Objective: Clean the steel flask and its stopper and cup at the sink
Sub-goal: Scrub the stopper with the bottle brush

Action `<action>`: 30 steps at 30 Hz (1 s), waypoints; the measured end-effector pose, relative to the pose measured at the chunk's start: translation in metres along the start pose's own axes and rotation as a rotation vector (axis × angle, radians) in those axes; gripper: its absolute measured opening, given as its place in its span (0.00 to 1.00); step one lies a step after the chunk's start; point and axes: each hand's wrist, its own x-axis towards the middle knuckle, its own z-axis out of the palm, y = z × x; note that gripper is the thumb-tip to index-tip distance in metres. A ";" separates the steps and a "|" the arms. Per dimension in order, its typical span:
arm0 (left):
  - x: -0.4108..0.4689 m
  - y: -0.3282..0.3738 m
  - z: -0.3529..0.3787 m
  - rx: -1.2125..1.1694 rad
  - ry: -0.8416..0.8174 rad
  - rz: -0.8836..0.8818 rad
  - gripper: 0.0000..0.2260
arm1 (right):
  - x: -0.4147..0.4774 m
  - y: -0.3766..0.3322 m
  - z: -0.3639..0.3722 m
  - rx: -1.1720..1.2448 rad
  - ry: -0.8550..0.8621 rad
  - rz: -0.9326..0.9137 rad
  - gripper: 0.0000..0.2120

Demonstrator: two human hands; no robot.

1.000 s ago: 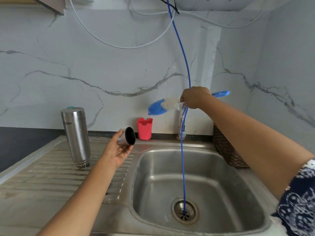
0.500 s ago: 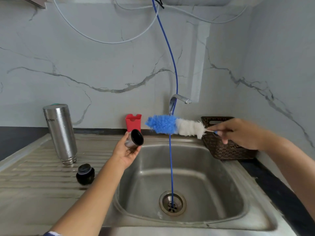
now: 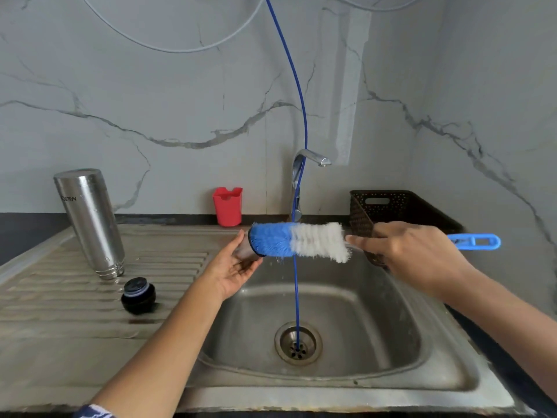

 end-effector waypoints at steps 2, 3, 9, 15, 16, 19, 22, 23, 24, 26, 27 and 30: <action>-0.001 0.000 -0.001 0.009 0.013 -0.017 0.23 | -0.002 -0.001 0.011 -0.111 0.214 -0.167 0.23; -0.002 0.000 -0.002 0.017 0.019 -0.021 0.23 | -0.003 -0.001 0.017 -0.151 0.282 -0.238 0.21; -0.004 0.004 -0.006 0.073 -0.018 -0.013 0.28 | 0.008 0.008 0.032 -0.084 0.168 -0.228 0.26; -0.004 0.015 -0.004 -0.029 -0.145 0.097 0.18 | 0.023 0.002 0.029 1.224 -0.519 0.415 0.14; -0.004 0.016 -0.005 -0.033 -0.168 0.104 0.18 | 0.025 0.003 0.030 1.348 -0.550 0.510 0.14; -0.001 0.021 -0.006 0.006 -0.146 0.112 0.18 | 0.024 -0.003 0.031 1.128 -0.438 0.357 0.16; 0.002 0.026 -0.003 0.109 -0.045 0.084 0.17 | 0.020 -0.014 0.031 0.220 -0.054 -0.022 0.23; 0.003 0.027 -0.002 0.137 -0.025 0.066 0.18 | 0.018 -0.014 0.035 0.023 0.082 -0.118 0.26; 0.003 0.029 -0.002 0.154 -0.014 0.050 0.19 | 0.016 -0.012 0.042 -0.108 0.194 -0.208 0.26; 0.003 0.031 -0.002 0.163 -0.019 0.040 0.19 | 0.016 -0.007 0.047 -0.176 0.260 -0.233 0.25; 0.004 0.032 -0.004 0.155 -0.028 0.047 0.19 | 0.016 -0.008 0.048 -0.130 0.217 -0.188 0.26; 0.006 0.035 -0.007 0.147 -0.085 0.086 0.12 | 0.020 -0.018 0.038 0.454 -0.157 0.099 0.20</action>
